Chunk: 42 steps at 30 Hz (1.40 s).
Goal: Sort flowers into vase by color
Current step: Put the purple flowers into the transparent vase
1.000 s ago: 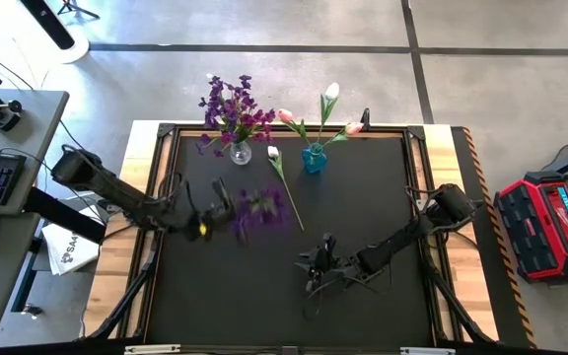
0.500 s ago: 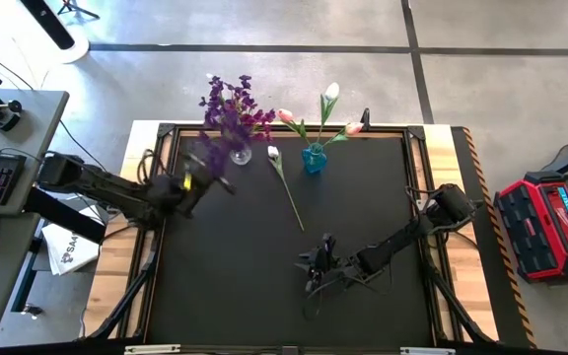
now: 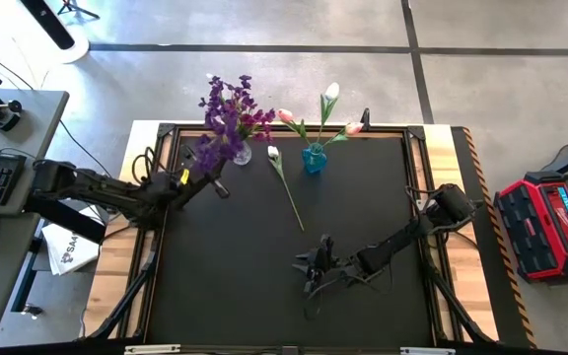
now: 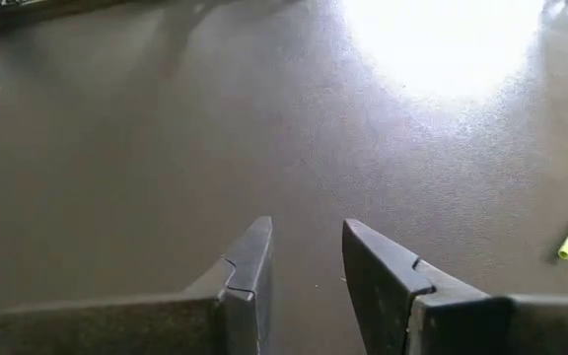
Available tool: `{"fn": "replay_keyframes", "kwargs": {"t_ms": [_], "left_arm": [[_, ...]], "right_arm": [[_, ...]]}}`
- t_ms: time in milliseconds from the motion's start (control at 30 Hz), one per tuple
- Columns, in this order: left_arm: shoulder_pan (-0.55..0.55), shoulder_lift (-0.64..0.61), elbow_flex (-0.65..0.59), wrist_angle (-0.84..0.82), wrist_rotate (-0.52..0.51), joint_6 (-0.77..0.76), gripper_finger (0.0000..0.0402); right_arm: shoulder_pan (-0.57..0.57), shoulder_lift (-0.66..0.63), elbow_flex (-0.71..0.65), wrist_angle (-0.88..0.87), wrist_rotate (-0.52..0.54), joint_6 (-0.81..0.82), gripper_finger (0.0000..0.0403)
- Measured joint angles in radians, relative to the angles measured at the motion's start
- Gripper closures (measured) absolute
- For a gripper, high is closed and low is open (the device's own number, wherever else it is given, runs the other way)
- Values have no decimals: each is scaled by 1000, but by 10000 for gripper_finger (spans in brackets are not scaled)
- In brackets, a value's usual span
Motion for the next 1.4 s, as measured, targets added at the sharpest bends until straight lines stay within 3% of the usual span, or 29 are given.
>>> {"fn": "replay_keyframes", "kwargs": {"t_ms": [200,433,867,1400], "left_arm": [[117,-1,0,5,192,-20,401],[217,-1,0,6,233,43,401],[375,38,1,0,440,-66,401],[419,52,2,71,671,-21,401]], "right_arm": [[-9,0,0,10,-5,-7,311],[-23,0,0,15,-36,-9,311],[-57,0,1,70,-90,-34,311],[-57,0,1,125,-126,-45,311]]}}
